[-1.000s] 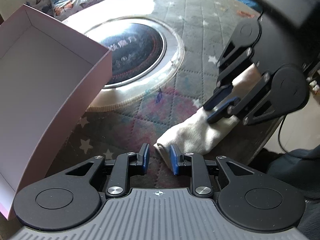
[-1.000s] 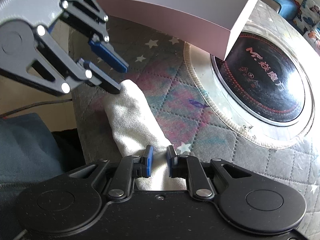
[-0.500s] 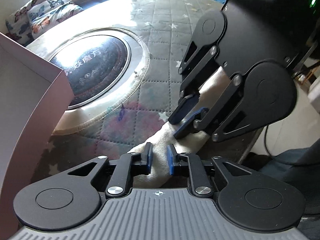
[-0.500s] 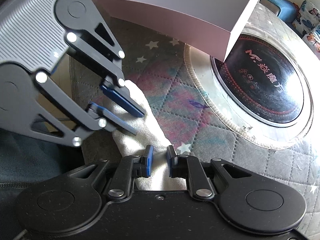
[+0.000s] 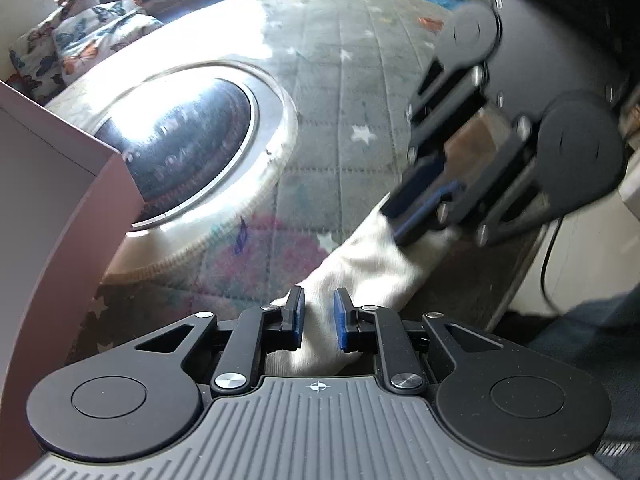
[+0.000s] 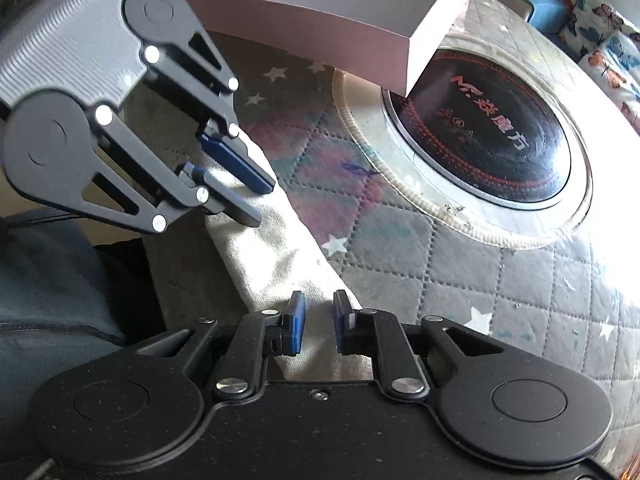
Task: Fold shopping bag
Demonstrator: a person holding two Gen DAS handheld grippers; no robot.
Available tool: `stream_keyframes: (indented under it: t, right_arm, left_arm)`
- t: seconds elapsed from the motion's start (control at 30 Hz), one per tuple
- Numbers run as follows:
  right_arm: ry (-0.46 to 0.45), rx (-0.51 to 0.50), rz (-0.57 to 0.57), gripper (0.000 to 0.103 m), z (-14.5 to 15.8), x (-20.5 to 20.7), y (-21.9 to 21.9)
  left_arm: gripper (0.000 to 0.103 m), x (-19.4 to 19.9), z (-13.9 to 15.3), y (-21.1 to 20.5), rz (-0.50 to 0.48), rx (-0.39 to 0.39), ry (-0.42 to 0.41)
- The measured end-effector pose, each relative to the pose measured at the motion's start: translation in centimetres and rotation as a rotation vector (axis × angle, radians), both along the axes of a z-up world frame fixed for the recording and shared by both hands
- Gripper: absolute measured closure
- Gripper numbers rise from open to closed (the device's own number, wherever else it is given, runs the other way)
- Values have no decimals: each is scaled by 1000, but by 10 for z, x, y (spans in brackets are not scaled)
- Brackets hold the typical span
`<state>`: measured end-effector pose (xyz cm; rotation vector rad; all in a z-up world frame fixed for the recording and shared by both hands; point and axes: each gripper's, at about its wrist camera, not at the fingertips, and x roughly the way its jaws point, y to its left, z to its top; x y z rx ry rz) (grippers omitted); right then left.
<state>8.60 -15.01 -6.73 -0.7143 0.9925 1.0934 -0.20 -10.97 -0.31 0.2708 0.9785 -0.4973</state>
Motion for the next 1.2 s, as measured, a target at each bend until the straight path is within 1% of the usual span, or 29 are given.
stream_keyframes:
  t: [0.03,0.07,0.17,0.37,0.5,0.53,0.63,0.73,0.77,0.83,0.87,0.93,1.07,1.1,1.2]
  right_arm:
    - [2,3,-2,86,0,0,-1]
    - [4,6,-3,86,-1,1,-2]
    - [28,21,-6,86,4,3,-6]
    - [48,17,-11,86,19,1,-22]
    - [58,7,-31,86,15,3,-31]
    - [62,7,-36,85,14,4,-33]
    - [72,12,-45,85,12,7,-36]
    - [93,30,-53,85,14,9,-40]
    - [96,34,-51,83,16,9,-42]
    - [92,40,-49,71,21,7,-48]
    - [86,44,-45,68,25,5,-52]
    - [64,47,-41,59,33,3,-60]
    - [6,42,-44,51,45,7,-76]
    - [7,36,-48,49,44,10,-79]
    - [21,15,-46,49,36,19,-86]
  left_arm:
    - [86,0,4,-3,-6,-27,-9]
    - [86,0,4,-9,-25,-36,-16]
    - [86,4,-5,-21,-46,-18,-6]
    - [86,7,-17,-22,-44,-29,30]
    - [86,7,-16,-26,-52,-14,31]
    - [86,7,-14,-28,-51,-20,27]
    - [86,5,-8,-34,-80,-81,14]
    - [86,4,-11,-43,-109,-90,6]
    - [86,5,-13,-45,-113,-88,6]
    - [86,6,-17,-46,-117,-90,6]
    - [86,6,-17,-44,-120,-99,10]
    - [86,6,-18,-41,-125,-115,20]
    - [86,5,-17,-41,-135,-113,23]
    - [86,5,-17,-41,-139,-111,23]
    - [85,5,-16,-40,-141,-113,30]
